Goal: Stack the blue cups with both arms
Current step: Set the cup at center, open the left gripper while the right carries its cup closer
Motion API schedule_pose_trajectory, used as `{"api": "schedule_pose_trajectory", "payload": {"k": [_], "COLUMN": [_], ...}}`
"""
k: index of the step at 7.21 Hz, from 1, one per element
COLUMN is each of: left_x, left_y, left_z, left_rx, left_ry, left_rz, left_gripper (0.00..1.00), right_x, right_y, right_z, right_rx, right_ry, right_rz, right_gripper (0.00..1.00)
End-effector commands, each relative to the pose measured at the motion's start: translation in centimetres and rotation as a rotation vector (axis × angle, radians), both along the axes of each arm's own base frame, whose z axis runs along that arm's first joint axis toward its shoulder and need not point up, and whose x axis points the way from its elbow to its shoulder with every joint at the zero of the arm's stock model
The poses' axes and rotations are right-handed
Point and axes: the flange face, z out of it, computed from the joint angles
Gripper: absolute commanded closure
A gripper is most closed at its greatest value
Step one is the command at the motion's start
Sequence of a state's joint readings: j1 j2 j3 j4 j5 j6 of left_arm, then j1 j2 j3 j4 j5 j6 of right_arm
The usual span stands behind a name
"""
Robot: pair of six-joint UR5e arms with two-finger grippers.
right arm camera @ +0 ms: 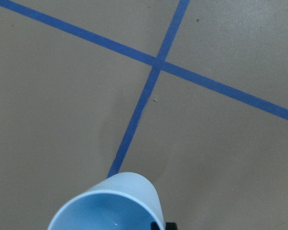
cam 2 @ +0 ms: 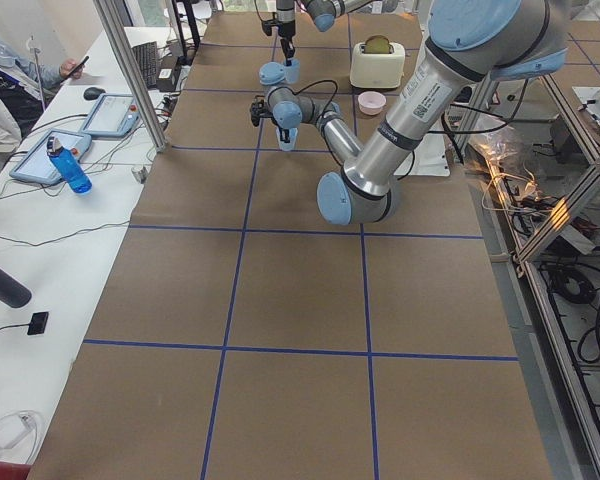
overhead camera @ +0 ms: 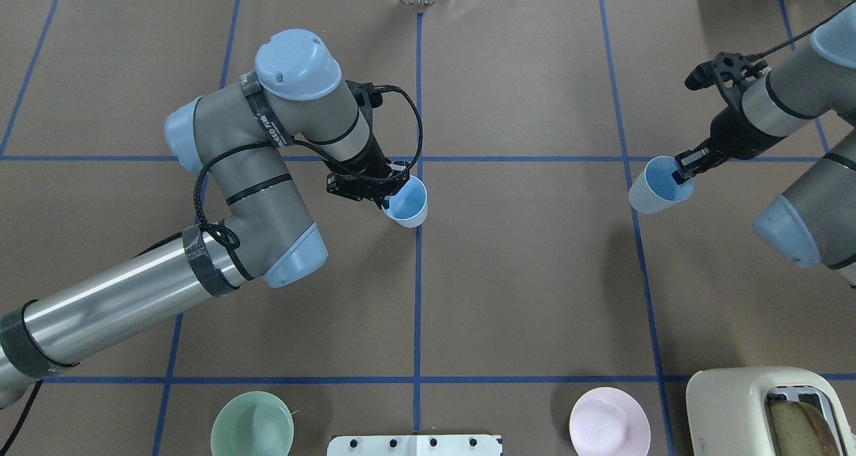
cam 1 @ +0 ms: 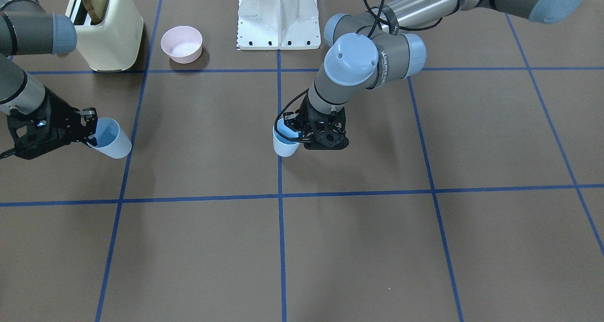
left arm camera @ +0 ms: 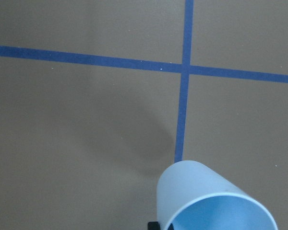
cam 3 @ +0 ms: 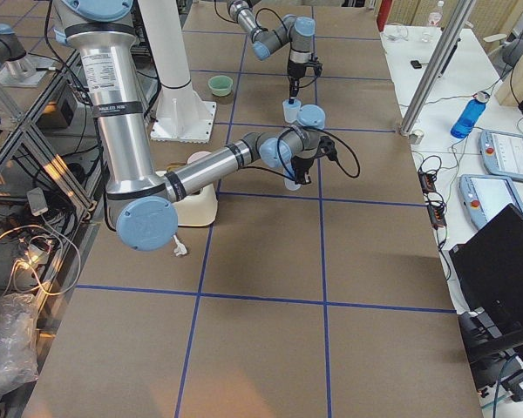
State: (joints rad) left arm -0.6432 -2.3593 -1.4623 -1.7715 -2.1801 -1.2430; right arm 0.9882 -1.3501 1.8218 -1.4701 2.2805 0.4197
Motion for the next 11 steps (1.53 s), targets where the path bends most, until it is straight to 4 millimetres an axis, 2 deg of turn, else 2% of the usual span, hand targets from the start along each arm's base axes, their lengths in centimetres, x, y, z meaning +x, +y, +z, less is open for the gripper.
{"api": "schedule_pose_trajectory", "payload": {"k": [1,4,6,7,8,9,10,11], "left_x": [1.0,1.5,1.7,1.8,1.8,1.8,1.8,1.7], "left_y": [0.7,1.1,1.1,1.1,1.1,1.1,1.1,1.1], "left_z": [0.6,0.1,0.2,0.3,0.3,0.1,0.1,-0.1], "left_rx": [-0.005,-0.001,0.008,0.009,0.009,0.010,0.013,0.020], "left_ry": [-0.005,0.001,0.011,0.011,0.011,0.013,0.018,0.025], "left_rz": [0.015,0.022,0.024,0.025,0.025,0.025,0.025,0.027], "left_gripper": [1.00,1.00,1.00,0.96,0.80,0.52,0.50,0.44], "right_x": [-0.5,-1.1,-2.3,-2.6,-2.9,-3.9,-4.3,-5.1], "right_y": [-1.5,-2.0,-2.3,-2.2,-2.3,-2.3,-2.2,-2.0], "right_z": [-5.0,-7.2,-9.1,-9.6,-10.7,-12.5,-13.9,-15.0], "right_rx": [-0.008,-0.022,-0.037,-0.037,-0.038,-0.060,-0.064,-0.077], "right_ry": [0.005,-0.012,-0.028,-0.033,-0.044,-0.048,-0.055,-0.065], "right_rz": [0.008,0.039,0.055,0.055,0.063,0.071,0.074,0.081], "right_gripper": [1.00,1.00,1.00,1.00,1.00,1.00,1.00,1.00]}}
